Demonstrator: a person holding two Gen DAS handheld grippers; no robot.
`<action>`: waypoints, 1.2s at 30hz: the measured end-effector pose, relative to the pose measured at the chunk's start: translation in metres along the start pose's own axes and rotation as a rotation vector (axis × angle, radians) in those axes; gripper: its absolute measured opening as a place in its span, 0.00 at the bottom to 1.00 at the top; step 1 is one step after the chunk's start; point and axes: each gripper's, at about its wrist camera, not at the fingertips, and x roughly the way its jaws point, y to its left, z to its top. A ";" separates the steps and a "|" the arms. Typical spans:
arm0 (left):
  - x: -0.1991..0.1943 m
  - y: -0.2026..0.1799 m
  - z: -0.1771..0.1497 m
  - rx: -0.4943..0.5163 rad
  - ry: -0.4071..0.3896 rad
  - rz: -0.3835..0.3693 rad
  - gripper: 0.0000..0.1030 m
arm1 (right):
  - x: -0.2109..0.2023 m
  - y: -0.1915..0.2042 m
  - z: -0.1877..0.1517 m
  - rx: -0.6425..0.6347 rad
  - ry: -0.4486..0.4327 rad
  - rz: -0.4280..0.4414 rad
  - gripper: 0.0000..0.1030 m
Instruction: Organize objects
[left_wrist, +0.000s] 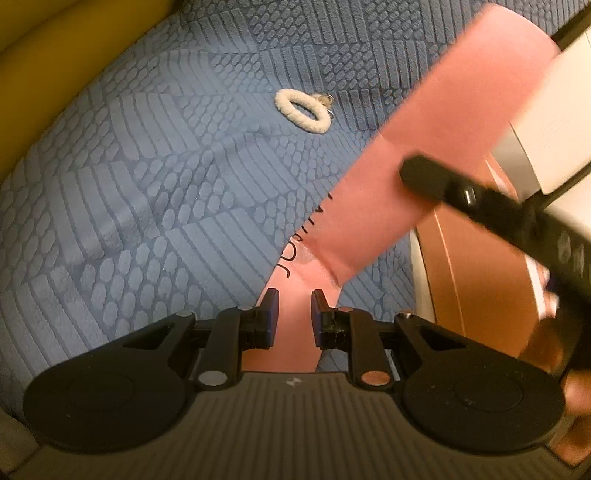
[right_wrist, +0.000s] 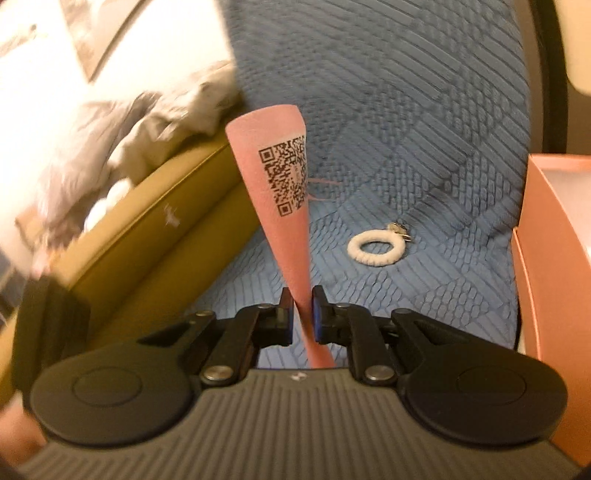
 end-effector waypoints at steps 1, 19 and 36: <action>-0.002 0.002 0.000 -0.015 -0.008 -0.005 0.22 | -0.003 0.004 -0.003 -0.028 -0.001 -0.007 0.13; -0.034 0.020 0.022 -0.064 -0.052 -0.138 0.21 | -0.005 0.079 -0.071 -0.719 0.163 -0.005 0.12; 0.005 -0.007 -0.011 0.176 0.080 0.024 0.13 | -0.005 0.084 -0.094 -0.857 0.341 -0.032 0.18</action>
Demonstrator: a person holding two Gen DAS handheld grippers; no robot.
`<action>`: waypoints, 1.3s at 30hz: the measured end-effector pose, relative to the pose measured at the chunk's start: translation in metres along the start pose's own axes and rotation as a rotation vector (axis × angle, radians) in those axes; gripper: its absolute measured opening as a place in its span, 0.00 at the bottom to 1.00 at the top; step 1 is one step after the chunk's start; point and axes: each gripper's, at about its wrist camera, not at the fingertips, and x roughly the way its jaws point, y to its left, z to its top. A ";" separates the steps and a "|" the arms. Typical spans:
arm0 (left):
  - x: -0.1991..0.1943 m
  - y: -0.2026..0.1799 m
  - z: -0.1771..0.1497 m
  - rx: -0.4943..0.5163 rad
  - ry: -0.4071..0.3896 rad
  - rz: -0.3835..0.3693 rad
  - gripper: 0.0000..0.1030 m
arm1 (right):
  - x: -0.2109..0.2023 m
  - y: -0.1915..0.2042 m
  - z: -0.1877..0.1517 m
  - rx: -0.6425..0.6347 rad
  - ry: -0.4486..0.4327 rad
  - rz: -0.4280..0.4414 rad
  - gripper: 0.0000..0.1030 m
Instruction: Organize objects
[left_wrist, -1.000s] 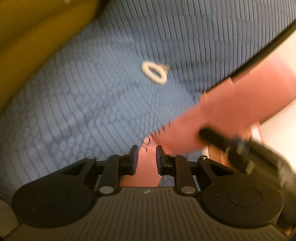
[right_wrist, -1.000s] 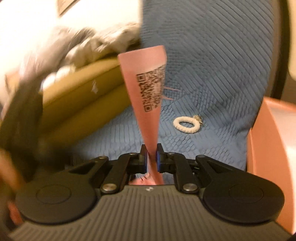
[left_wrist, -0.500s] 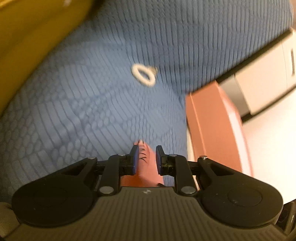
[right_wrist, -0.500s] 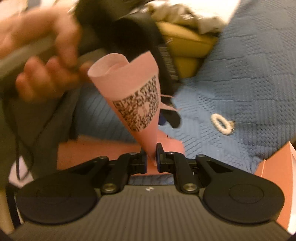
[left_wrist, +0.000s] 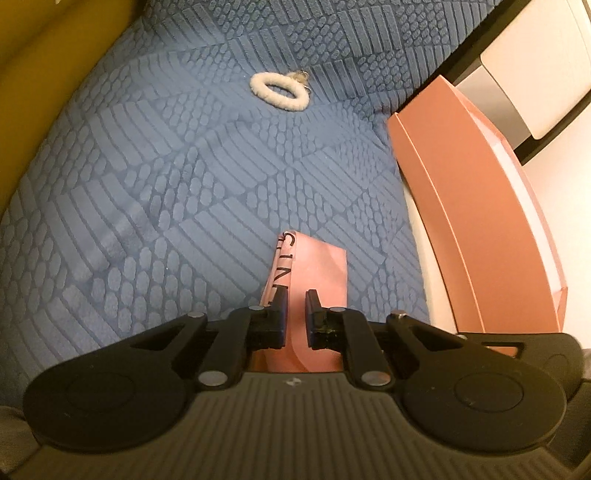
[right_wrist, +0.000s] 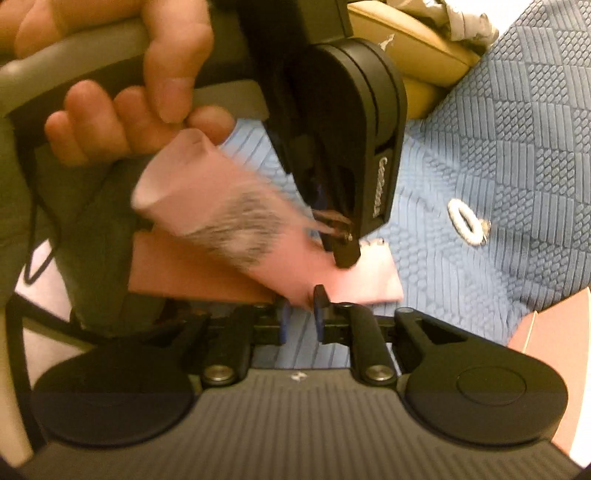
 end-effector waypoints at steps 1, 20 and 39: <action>-0.001 -0.001 -0.001 0.005 -0.001 0.004 0.13 | -0.004 -0.002 -0.002 0.006 0.006 0.003 0.18; -0.012 -0.014 -0.010 0.064 -0.054 0.114 0.14 | 0.007 -0.103 -0.017 0.755 -0.037 0.026 0.19; -0.040 -0.029 -0.023 0.064 -0.220 0.091 0.14 | 0.048 -0.133 -0.031 1.032 -0.013 0.287 0.15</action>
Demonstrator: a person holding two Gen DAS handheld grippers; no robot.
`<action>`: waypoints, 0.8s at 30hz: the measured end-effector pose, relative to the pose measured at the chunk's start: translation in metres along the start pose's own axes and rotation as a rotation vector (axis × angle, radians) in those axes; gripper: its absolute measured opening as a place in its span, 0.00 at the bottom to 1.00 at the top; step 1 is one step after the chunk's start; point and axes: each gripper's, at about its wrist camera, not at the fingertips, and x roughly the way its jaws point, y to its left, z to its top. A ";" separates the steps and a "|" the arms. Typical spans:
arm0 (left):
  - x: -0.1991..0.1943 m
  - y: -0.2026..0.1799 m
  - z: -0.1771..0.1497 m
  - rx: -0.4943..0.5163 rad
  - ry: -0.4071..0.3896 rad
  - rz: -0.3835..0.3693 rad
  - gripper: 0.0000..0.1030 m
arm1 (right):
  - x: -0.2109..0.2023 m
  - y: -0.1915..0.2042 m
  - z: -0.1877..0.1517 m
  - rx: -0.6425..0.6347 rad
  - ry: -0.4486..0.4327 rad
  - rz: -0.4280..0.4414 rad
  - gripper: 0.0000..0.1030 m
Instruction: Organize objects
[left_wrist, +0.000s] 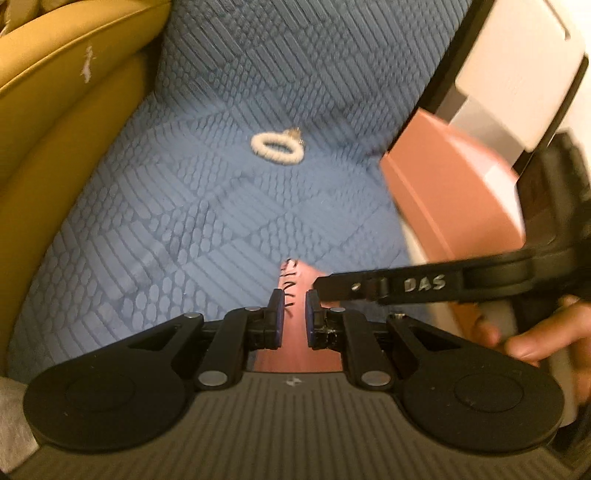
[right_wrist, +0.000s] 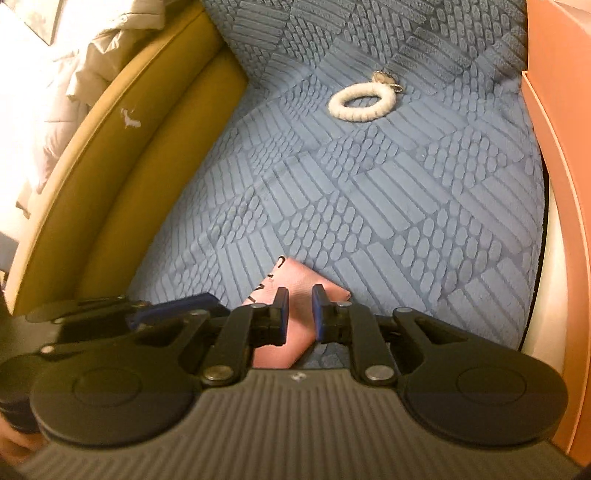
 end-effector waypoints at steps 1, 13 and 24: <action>-0.002 0.001 0.000 -0.007 0.001 -0.008 0.14 | 0.000 0.000 0.000 -0.002 -0.001 -0.001 0.15; 0.012 -0.017 -0.019 0.098 0.097 0.104 0.14 | -0.001 -0.005 0.000 0.012 -0.053 0.010 0.17; 0.011 -0.003 -0.019 0.019 0.096 0.140 0.14 | 0.005 -0.023 0.002 0.140 -0.045 0.045 0.44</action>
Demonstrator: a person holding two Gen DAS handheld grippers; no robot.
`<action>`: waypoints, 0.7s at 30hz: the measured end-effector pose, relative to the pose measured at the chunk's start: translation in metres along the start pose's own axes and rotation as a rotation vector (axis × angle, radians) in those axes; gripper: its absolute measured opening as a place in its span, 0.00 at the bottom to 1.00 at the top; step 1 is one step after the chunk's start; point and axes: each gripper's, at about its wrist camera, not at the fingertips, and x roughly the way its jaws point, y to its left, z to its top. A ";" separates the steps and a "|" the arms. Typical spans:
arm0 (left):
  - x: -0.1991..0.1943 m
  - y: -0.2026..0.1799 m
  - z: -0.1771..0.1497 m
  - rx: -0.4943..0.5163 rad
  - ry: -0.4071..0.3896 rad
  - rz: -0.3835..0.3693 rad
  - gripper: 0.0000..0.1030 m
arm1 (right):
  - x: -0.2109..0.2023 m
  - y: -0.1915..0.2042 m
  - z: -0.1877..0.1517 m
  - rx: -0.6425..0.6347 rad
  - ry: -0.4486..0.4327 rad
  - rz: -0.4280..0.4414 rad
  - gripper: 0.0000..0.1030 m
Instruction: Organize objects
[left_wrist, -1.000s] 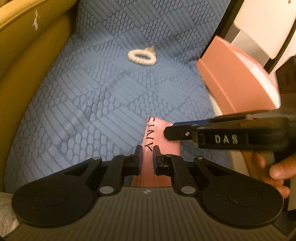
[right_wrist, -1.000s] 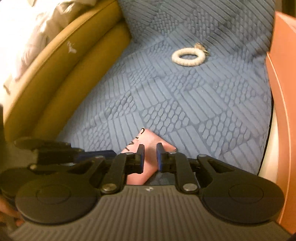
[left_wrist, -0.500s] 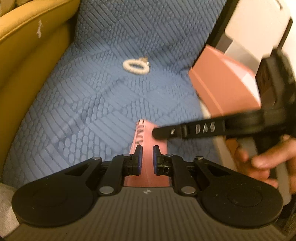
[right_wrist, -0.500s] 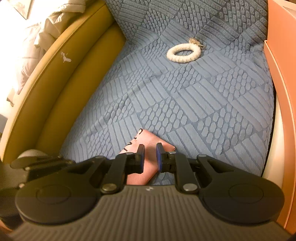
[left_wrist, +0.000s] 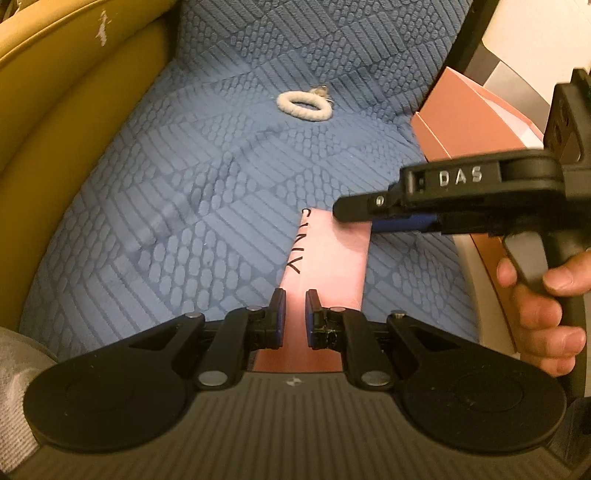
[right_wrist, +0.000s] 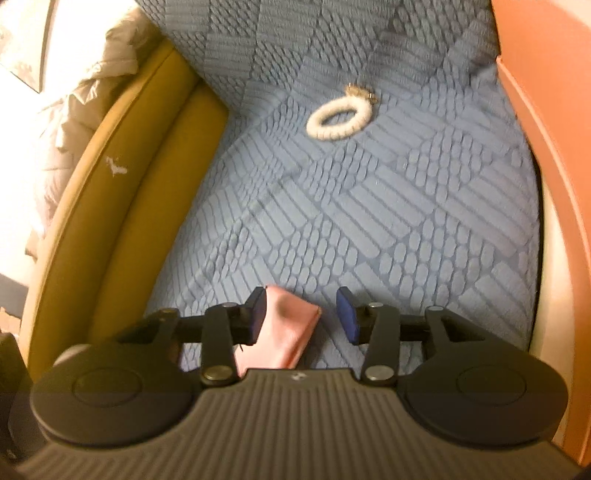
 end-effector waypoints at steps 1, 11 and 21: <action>0.000 0.001 0.000 -0.002 0.000 0.007 0.14 | 0.000 -0.001 -0.001 0.009 -0.004 0.009 0.43; 0.000 0.003 0.000 -0.018 -0.005 0.033 0.14 | 0.007 -0.010 -0.002 0.122 0.020 0.086 0.25; -0.017 -0.003 0.003 -0.013 -0.089 -0.013 0.16 | 0.002 0.003 0.002 0.073 0.000 0.075 0.19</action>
